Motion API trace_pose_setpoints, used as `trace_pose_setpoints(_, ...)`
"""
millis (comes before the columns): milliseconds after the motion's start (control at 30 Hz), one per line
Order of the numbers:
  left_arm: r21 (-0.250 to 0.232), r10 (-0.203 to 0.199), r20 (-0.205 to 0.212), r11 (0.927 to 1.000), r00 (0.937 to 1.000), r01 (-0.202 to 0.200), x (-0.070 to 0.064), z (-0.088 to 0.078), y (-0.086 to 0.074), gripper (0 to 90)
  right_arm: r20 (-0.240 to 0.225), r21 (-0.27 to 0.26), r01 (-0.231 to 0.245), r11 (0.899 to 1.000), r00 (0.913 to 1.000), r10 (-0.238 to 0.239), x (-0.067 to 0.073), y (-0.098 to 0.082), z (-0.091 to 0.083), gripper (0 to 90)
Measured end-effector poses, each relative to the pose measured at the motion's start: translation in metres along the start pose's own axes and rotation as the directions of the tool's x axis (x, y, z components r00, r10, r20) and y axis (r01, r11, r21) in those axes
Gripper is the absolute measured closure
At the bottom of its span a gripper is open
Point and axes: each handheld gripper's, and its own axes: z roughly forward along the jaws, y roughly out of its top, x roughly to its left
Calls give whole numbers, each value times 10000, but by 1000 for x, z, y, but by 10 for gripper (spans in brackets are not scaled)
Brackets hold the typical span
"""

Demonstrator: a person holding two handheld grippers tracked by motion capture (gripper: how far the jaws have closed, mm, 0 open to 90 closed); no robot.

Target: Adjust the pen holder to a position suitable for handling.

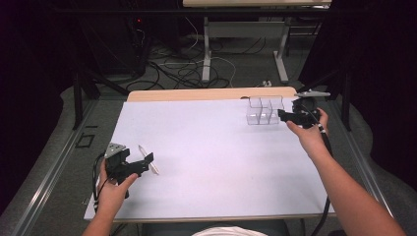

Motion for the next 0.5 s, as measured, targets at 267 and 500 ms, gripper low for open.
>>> trace_pose_setpoints(267, 4, 13, -3, 10000, 10000, -13, 0, 0, 0, 33, -99, 423, -43, 9991, 9999, 47, -4, 18, 14, 466)
trace_pose_setpoints(500, -3, -23, -1, 10000, 10000, 23, 1, 0, 0, 33, -15, 663, 236, 9975, 9997, -235, -7, 31, 26, 488)
